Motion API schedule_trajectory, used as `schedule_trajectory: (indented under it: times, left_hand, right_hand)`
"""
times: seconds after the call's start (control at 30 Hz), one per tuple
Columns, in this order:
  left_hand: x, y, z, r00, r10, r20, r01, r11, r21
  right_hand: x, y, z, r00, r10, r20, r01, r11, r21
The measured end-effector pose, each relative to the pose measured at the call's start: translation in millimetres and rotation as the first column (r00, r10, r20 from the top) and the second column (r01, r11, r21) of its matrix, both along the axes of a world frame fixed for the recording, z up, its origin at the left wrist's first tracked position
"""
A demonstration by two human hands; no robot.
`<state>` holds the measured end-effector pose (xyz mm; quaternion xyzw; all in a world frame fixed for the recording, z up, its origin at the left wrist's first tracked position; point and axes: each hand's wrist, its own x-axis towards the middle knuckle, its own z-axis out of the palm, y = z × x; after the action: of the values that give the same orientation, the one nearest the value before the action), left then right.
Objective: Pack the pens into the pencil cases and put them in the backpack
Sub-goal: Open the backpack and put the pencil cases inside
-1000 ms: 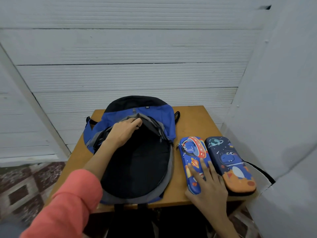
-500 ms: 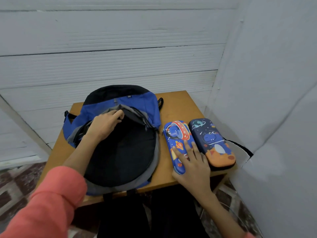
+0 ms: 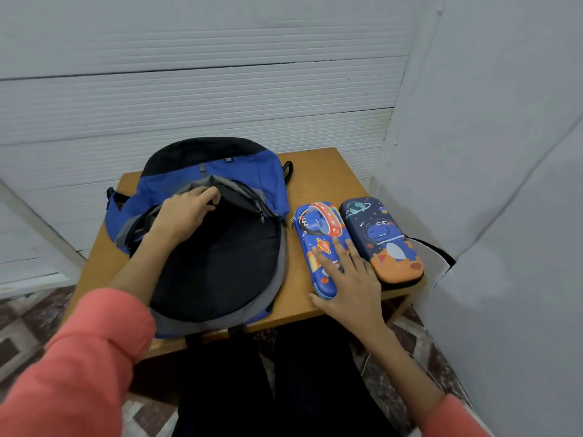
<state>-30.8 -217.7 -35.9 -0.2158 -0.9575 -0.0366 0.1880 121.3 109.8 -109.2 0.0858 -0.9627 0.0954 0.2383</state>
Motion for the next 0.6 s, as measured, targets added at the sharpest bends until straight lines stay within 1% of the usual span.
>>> schedule_trajectory:
  times: [0.1, 0.23, 0.33, 0.43, 0.5, 0.6]
  left_hand:
    - [1.3, -0.6, 0.6, 1.0, -0.001, 0.002, 0.001, 1.0, -0.002]
    - [1.9, -0.1, 1.2, 1.0, 0.001, 0.004, -0.001, 1.0, -0.021]
    - [0.3, -3.0, 1.5, 0.999, 0.026, 0.046, -0.023, 0.998, -0.053]
    - [0.5, -4.5, 3.0, 0.993, 0.057, 0.102, -0.05, 0.996, -0.07]
    - [2.3, -3.2, 5.1, 0.993, 0.065, 0.102, -0.06, 0.997, -0.054]
    - [3.9, -1.1, 7.2, 0.996, 0.049, 0.077, -0.048, 0.999, -0.015]
  right_hand:
    - [-0.4, -0.6, -3.9, 0.997, 0.033, -0.074, -0.036, 0.999, -0.027]
    - [-2.4, -3.4, -7.5, 0.988, 0.033, -0.151, -0.04, 0.998, -0.041]
    - [-4.4, -3.6, -6.1, 0.973, 0.055, -0.224, -0.072, 0.995, -0.066]
    - [-5.5, -6.7, -0.9, 0.95, 0.078, -0.304, -0.13, 0.979, -0.156]
    - [-4.1, -10.8, 4.1, 0.936, 0.082, -0.343, -0.164, 0.962, -0.218]
    - [1.8, -19.4, 11.4, 0.912, 0.086, -0.402, -0.207, 0.94, -0.27]
